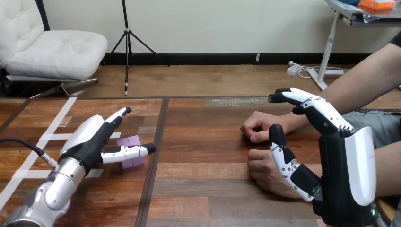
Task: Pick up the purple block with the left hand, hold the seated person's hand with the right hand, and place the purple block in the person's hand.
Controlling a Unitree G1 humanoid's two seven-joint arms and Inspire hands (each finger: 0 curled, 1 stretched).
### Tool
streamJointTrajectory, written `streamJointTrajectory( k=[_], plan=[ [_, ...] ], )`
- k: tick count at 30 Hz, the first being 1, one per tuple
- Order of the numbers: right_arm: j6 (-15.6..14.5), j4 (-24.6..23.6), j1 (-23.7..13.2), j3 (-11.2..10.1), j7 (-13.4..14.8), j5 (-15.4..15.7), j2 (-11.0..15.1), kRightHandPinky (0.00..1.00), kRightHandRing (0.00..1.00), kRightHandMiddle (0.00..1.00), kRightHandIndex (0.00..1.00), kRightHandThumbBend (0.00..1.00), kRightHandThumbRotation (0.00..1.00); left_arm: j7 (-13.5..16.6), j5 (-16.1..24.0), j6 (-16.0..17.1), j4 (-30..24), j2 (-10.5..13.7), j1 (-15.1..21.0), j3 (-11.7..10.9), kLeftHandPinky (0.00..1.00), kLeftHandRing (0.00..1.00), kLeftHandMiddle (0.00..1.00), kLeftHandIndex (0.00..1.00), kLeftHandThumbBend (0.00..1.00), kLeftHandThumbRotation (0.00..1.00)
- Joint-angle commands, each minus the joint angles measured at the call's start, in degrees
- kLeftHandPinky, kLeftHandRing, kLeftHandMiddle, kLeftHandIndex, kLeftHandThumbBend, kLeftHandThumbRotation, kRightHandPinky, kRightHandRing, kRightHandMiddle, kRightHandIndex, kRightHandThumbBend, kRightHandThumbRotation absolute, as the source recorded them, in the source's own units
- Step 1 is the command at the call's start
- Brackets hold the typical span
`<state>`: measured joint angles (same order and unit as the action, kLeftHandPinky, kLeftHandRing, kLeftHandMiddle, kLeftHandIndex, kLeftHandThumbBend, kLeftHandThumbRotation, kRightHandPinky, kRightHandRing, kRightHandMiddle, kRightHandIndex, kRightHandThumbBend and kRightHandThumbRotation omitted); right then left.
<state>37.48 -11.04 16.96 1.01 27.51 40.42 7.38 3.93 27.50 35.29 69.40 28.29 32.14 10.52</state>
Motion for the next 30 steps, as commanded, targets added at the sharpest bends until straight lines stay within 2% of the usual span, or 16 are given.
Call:
streamJointTrajectory(
  k=[1, 10, 20, 30],
  plan=[
    [-0.39, -2.44, -2.82, -0.82, -0.01, -0.03, 0.68, 0.62, 0.73, 0.73, 0.66, 0.29, 0.00, 0.92, -0.29, -0.34, 0.02, -0.33, 5.25, 0.48, 0.91, 0.96, 0.97, 0.96, 0.97, 0.69],
    [-0.41, -2.64, -2.72, -0.83, -0.26, -0.34, 0.69, 0.62, 0.73, 0.74, 0.66, 0.29, 0.00, 0.91, 0.32, -0.95, 0.29, -0.57, 5.78, 1.39, 0.91, 0.97, 0.98, 0.97, 0.96, 0.68],
    [-0.16, -2.46, -2.73, -0.76, -0.39, -0.62, 0.77, 0.62, 0.73, 0.74, 0.66, 0.29, 0.00, 2.88, 3.01, -1.97, 0.78, -0.79, 6.75, 4.08, 0.92, 0.97, 0.99, 0.99, 0.95, 0.69],
    [-0.04, -2.37, -2.65, -0.74, -0.30, -0.54, 0.83, 0.62, 0.73, 0.73, 0.65, 0.30, 0.00, 4.09, 4.17, -3.47, 1.45, -1.67, 7.71, 5.50, 0.92, 0.96, 0.99, 0.99, 0.96, 0.68]
  ],
)
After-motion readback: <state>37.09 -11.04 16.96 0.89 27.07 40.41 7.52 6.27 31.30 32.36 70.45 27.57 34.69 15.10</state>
